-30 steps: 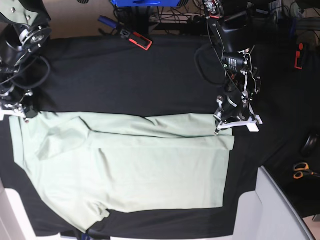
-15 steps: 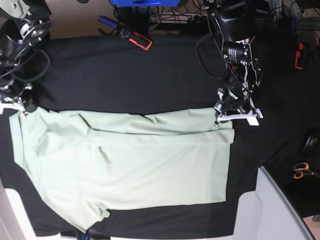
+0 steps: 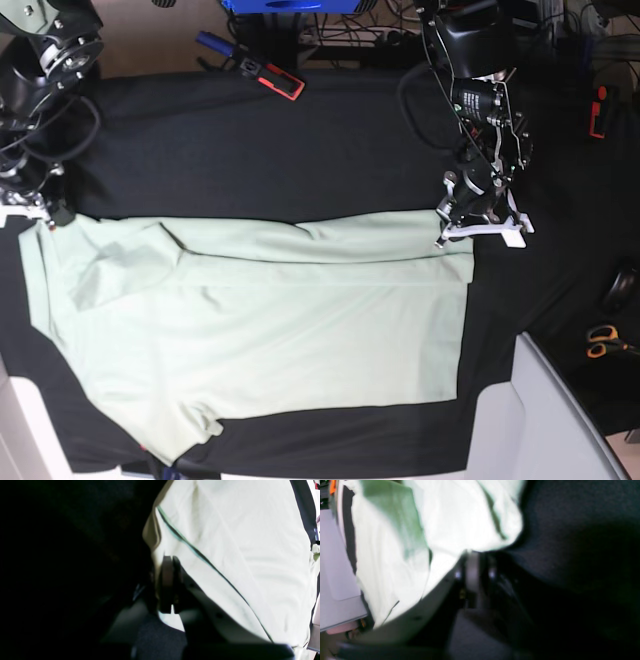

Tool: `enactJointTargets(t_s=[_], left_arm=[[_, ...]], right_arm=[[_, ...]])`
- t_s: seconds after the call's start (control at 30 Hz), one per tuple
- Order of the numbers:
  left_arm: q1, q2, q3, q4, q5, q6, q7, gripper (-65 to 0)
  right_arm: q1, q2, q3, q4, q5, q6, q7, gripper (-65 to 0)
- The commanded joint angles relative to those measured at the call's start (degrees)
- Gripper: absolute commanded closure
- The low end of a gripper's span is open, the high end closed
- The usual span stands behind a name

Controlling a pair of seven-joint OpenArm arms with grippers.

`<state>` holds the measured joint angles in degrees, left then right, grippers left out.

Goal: Fold the T-shirt properly
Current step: 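Drag the folded shirt toward the robot with both grippers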

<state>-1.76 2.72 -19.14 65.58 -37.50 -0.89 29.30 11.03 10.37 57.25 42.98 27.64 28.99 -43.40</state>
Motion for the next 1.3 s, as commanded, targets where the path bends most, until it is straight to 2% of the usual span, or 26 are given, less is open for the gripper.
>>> enactJointTargets(t_s=[0.0,0.07,0.1,0.13,0.47,0.67,0.83,0.97,1.07,1.17,1.2,1.27], left_arm=[[-0.92,-0.22,-0.07,0.84,0.00,-0.13,-0.68,0.0],[-0.92,-0.22,-0.07,0.84,-0.09,-0.13,-0.68,0.0],[-0.92,-0.22,-0.07,0.84,-0.09,-0.04,-0.68,0.0],[-0.92,-0.22,-0.07,0.84,-0.17,-0.04,-0.68,0.0],[-1.10,-0.13,-0.07,1.36,-0.26,-0.04,-0.68,0.0],[-1.10,-0.04,-0.07,1.36,-0.26,-0.04,-0.68,0.0],[-1.10,-0.04,-0.07,1.36,-0.26,-0.04,-0.60,0.0],[-1.10,-0.13,-0.16,1.36,-0.26,-0.04,-0.60,0.0],[-1.10,-0.13,-0.16,1.36,-0.26,-0.04,-0.60,0.0],[-1.10,-0.13,-0.16,1.36,-0.26,-0.04,-0.60,0.0],[-1.19,-0.13,-0.16,1.36,-0.26,-0.04,-0.60,0.0],[-1.19,-0.13,-0.16,1.36,-0.26,-0.04,-0.60,0.0]], right_arm=[[0.53,0.75,0.20,0.75,-0.87,-0.55,-1.39,-19.6],[0.45,0.75,1.78,0.84,-0.87,-0.55,-2.19,-32.8],[0.27,0.75,3.98,0.84,-0.87,-0.55,-2.19,-37.6],[-0.17,0.66,6.00,0.75,-0.87,-0.55,-2.10,-39.8],[-0.08,1.80,7.32,0.23,-1.04,-0.73,-0.43,-39.8],[2.82,1.89,7.23,-3.29,-1.22,-0.82,0.54,-39.5],[4.93,1.89,7.14,-4.61,-1.31,-0.64,0.54,-34.5],[5.63,1.89,3.36,-4.61,-1.22,-0.64,1.42,-32.1],[5.63,1.89,2.22,-4.70,-1.22,-0.64,3.70,-20.3],[5.54,1.89,2.22,-4.70,-1.22,-0.64,4.14,-2.2],[5.46,1.89,2.22,-4.70,-1.22,-0.73,4.23,0.0],[5.37,1.89,2.48,-4.70,-1.22,-0.73,4.14,-0.6]])
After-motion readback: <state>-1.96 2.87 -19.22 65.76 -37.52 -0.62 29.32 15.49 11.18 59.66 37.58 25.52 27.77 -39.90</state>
